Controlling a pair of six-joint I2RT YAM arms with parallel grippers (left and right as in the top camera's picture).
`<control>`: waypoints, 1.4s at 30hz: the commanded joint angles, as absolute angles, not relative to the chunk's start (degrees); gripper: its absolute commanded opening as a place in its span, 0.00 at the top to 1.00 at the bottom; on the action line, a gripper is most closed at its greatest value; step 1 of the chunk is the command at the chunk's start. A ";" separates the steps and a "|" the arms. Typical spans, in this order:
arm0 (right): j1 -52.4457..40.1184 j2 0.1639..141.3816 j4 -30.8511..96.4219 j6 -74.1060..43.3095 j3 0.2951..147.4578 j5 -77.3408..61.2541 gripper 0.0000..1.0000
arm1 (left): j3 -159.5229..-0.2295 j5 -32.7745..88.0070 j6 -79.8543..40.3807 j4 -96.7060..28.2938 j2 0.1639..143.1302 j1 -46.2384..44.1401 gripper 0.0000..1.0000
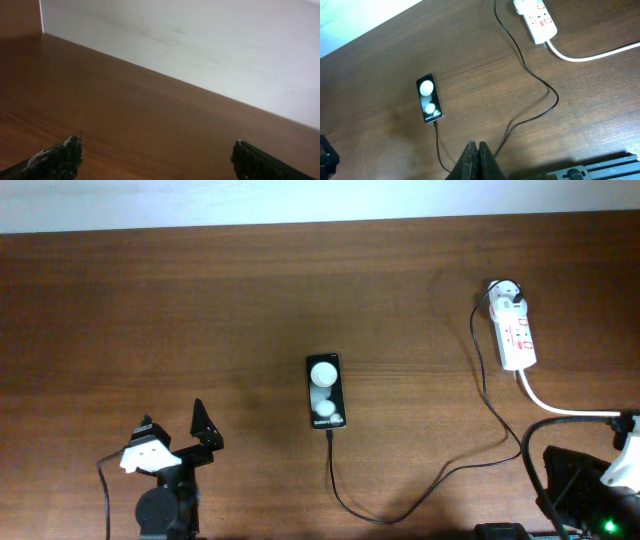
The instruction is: Plug charger to phone and switch on socket
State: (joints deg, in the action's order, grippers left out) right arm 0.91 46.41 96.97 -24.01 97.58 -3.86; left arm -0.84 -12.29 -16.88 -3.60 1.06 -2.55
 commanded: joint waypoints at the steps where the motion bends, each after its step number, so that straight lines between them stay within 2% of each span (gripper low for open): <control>1: 0.38 45.25 97.30 -23.79 97.56 -2.92 0.76 | -0.47 -11.73 -10.37 -3.62 0.78 -2.35 0.01; 2: 0.38 45.25 97.30 -23.79 97.56 -2.92 0.08 | -0.47 -11.75 -10.37 -3.62 0.78 -2.35 0.01; 3: 0.38 45.25 97.30 -23.79 97.56 -2.92 0.01 | -0.47 -11.75 -10.37 -3.62 0.78 -2.35 0.01; 24: 0.38 45.36 96.20 -23.79 96.71 0.14 0.01 | -0.47 -11.75 -10.37 -3.62 0.78 -2.35 0.01; 28: 0.38 32.27 87.00 -23.79 82.04 5.48 0.01 | -0.49 -11.73 -10.37 -3.62 0.78 -2.35 0.01; 35: 3.73 1.76 58.52 -23.81 50.09 11.60 0.01 | -0.49 -11.73 -10.37 -3.62 0.78 -2.35 0.01; 37: 8.34 0.25 48.25 -24.03 43.94 10.52 0.01 | -0.47 -11.75 -10.37 -3.62 0.78 -2.35 0.01; 42: 9.82 0.25 31.70 -24.25 33.30 10.52 0.01 | -0.49 -11.75 -10.37 -3.60 0.78 -2.35 0.01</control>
State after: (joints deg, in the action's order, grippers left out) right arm 9.41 0.58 33.23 -23.90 36.56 10.50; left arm -0.80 -12.14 -11.49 -3.57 1.13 -2.55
